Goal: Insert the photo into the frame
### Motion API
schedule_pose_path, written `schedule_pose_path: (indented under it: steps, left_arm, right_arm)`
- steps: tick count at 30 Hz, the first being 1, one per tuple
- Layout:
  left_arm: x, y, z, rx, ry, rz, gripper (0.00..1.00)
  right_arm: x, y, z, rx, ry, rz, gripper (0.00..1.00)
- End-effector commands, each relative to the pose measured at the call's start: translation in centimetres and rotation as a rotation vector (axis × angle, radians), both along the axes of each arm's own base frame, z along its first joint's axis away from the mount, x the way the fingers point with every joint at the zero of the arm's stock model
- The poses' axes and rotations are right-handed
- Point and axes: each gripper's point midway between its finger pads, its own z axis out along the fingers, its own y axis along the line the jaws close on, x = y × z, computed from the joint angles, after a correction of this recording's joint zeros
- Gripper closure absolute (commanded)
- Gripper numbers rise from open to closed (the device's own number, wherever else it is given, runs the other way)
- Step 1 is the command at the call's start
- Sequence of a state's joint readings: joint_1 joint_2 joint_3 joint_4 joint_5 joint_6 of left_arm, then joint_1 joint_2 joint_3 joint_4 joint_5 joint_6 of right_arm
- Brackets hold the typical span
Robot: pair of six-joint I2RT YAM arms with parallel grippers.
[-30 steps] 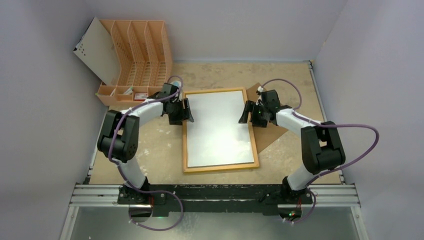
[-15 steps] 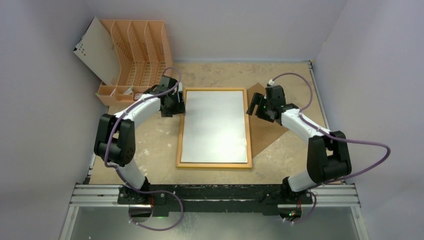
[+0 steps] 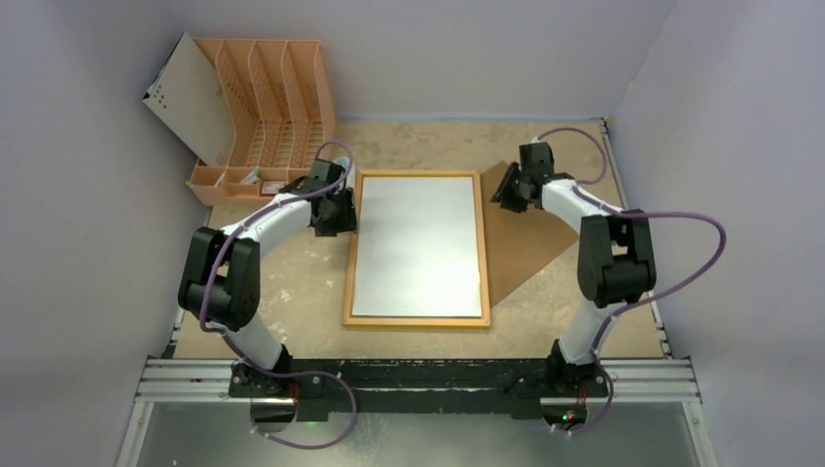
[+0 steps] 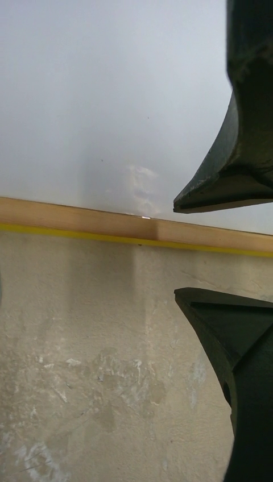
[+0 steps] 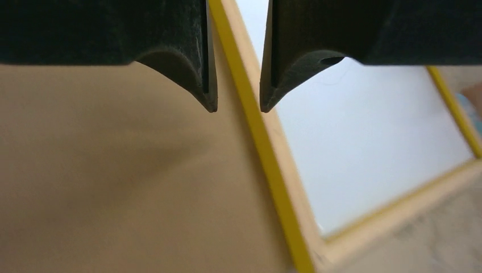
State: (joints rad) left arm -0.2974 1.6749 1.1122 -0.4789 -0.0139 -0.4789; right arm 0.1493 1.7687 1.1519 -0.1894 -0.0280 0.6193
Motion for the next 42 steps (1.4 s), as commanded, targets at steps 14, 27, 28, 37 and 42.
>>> schedule_pose_path:
  steps: [14, 27, 28, 37, 42]
  left_arm:
    - [-1.5, -1.1, -3.0, -0.069, 0.04, -0.019, 0.5]
    - [-1.8, -0.4, -4.4, -0.03, 0.071, 0.009, 0.84]
    - [-1.8, -0.2, -4.4, -0.023, 0.069, 0.016, 0.86]
    - [-2.1, 2.1, -3.8, 0.073, 0.072, 0.09, 0.94]
    - [-2.2, 2.3, -3.0, 0.077, 0.059, 0.09, 0.95]
  right_arm:
    - [16.9, 4.6, 3.2, 0.214, -0.256, -0.031, 0.66]
    - [16.4, 3.9, -1.9, 0.216, -0.154, -0.023, 0.65]
    - [16.3, 3.8, -2.3, 0.215, -0.143, -0.017, 0.65]
    - [15.1, 3.2, -6.1, 0.189, -0.033, 0.016, 0.62]
    - [14.5, 2.3, -7.2, 0.15, 0.026, 0.023, 0.62]
